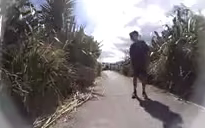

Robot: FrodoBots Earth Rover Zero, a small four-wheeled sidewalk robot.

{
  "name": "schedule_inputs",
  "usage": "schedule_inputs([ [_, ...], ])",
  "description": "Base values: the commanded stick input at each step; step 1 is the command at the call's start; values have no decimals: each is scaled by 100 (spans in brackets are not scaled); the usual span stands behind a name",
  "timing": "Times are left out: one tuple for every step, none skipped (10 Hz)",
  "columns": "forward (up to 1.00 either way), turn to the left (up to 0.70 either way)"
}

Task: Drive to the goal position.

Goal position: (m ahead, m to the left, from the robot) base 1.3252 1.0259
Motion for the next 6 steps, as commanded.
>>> schedule_inputs([
  [30, 7],
  [30, 8],
  [30, 9],
  [30, 9],
  [30, 10],
  [30, 10],
])
